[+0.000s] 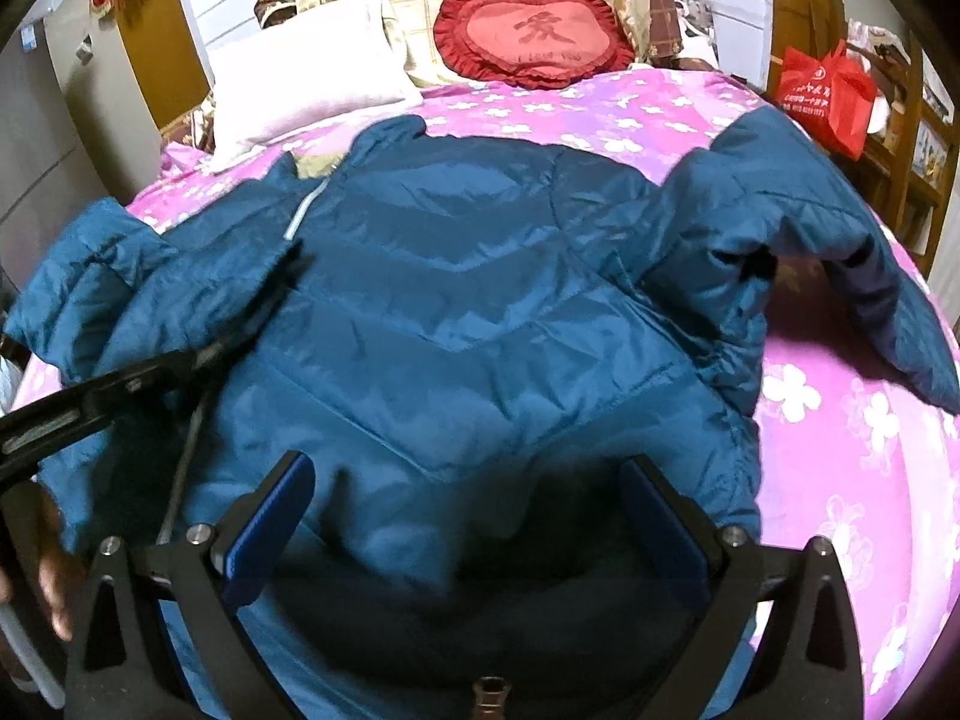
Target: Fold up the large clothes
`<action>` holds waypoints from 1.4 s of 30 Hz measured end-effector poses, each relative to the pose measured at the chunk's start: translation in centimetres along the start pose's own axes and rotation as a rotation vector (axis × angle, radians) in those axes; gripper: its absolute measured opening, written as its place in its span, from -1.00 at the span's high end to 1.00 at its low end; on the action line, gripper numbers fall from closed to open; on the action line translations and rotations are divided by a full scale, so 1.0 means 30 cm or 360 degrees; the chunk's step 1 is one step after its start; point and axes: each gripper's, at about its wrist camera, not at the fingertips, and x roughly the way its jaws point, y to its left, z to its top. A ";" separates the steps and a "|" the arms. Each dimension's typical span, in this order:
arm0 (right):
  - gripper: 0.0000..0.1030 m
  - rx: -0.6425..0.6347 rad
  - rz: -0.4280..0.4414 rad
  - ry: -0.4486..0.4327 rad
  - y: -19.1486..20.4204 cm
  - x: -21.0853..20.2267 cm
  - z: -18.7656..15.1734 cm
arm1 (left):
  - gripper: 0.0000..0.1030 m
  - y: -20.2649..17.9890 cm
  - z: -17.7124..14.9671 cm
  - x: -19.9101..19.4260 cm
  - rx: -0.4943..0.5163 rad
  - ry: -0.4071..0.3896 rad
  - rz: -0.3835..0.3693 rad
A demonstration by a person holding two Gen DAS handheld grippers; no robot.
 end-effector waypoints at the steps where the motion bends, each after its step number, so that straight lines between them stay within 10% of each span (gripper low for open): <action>1: -0.99 0.0008 0.0026 0.0000 0.010 0.000 0.006 | 0.46 0.010 -0.002 -0.038 0.0007 -0.0025 0.0004; 13: -0.91 0.0037 0.0415 0.0163 0.332 0.242 0.136 | 0.46 0.341 -0.042 -0.262 -0.0180 -0.0262 0.0468; 15: -0.43 0.0024 0.0418 0.0176 0.357 0.284 0.142 | 0.46 0.400 -0.045 -0.239 -0.0244 -0.0223 0.0479; 17: 0.48 -0.0020 0.0422 0.0160 0.375 0.302 0.152 | 0.46 0.447 -0.051 -0.224 -0.0295 -0.0207 0.0496; 20: 0.75 -0.0024 0.0443 0.0106 0.347 0.268 0.172 | 0.46 0.484 -0.059 -0.205 -0.0363 -0.0206 0.0496; 28: 0.78 -0.0037 0.0146 -0.0133 0.115 0.113 0.272 | 0.46 0.512 -0.070 -0.173 -0.0458 -0.0188 0.0470; 42: 0.83 0.0063 -0.0155 0.0042 -0.131 0.251 0.277 | 0.46 0.479 -0.026 -0.138 -0.0384 -0.0205 0.0504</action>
